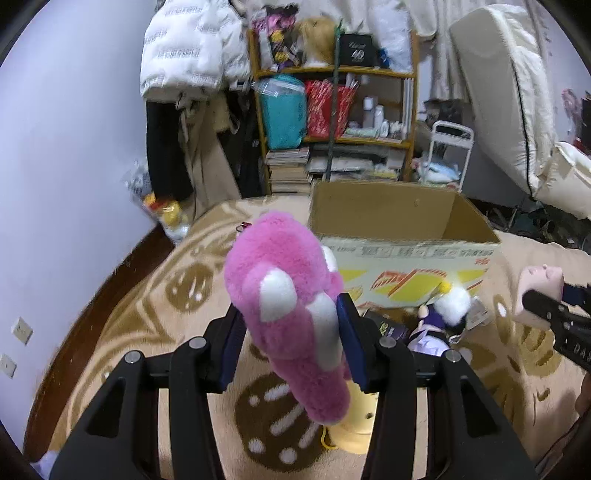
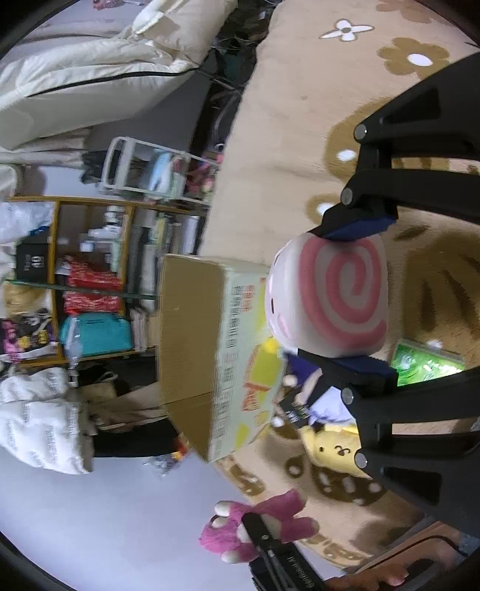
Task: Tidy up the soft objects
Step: 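Lift the pink plush and swirl cake plush up over the cardboard box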
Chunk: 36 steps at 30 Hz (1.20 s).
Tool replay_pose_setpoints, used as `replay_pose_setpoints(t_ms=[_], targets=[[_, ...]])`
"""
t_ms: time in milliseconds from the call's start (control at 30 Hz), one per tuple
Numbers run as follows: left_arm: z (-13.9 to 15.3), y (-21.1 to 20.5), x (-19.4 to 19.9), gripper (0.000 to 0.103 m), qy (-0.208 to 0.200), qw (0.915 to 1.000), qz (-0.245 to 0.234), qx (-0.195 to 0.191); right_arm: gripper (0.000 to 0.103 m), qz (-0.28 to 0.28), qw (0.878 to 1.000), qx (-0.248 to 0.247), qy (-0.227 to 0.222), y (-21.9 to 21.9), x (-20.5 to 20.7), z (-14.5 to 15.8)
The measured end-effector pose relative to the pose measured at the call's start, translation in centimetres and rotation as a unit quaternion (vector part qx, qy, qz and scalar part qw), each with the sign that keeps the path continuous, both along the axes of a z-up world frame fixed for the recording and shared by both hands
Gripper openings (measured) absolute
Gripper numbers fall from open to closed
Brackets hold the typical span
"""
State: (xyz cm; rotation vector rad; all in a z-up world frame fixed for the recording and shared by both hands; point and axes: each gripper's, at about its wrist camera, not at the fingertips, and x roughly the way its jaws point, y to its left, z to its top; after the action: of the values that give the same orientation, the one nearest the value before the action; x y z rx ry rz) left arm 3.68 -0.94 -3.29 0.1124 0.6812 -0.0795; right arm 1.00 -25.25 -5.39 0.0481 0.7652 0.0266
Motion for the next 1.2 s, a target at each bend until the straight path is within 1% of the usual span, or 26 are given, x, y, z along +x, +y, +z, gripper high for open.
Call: replay_pose_setpoints(t_ms=[133,267,433,533,633,733,833,967,1067,1200], targets=[[1.7,-0.8,-0.9,0.046,-0.038,0.9991,-0.014,0.005,0.055,-0.002,0.999,-0.003,-0.035,0.0,-0.5,1.4],[4.0,-1.2,-1.3,0.046,-0.083,0.9962,-0.026,-0.004,0.055,0.004,0.998,0.001,-0.070,0.2,-0.4,3.3],[6.7,-0.8,-1.0,0.046,-0.130,0.9910,-0.021,-0.021,0.055,0.021,0.995,-0.003,-0.100,0.9,1.0,5.3],[8.2,-0.4,-0.3,0.046,-0.148,0.9884,-0.020,-0.031,0.055,0.030,0.993,-0.009,-0.118,1.5,2.4,6.5],[9.5,-0.1,1.0,0.047,-0.158,0.9863,-0.026,-0.042,0.055,0.032,0.991,0.002,-0.133,1.7,4.1,7.4],[10.6,-0.3,2.5,0.047,-0.173,0.9838,-0.033,-0.033,0.055,0.039,0.989,0.012,-0.145,2.0,6.1,8.2],[11.3,-0.8,4.5,0.047,-0.178,0.9825,-0.043,-0.032,0.055,0.041,0.987,0.016,-0.154,2.2,8.0,8.6],[10.9,-1.5,7.2,0.047,-0.170,0.9838,-0.045,-0.033,0.055,0.039,0.987,0.025,-0.156,2.1,10.1,8.0],[9.7,-2.1,9.1,0.047,-0.156,0.9859,-0.048,-0.038,0.055,0.039,0.988,0.037,-0.147,1.9,11.4,6.9],[7.4,-3.1,10.6,0.047,-0.135,0.9885,-0.054,-0.042,0.055,0.044,0.990,0.040,-0.128,1.8,12.7,4.8]])
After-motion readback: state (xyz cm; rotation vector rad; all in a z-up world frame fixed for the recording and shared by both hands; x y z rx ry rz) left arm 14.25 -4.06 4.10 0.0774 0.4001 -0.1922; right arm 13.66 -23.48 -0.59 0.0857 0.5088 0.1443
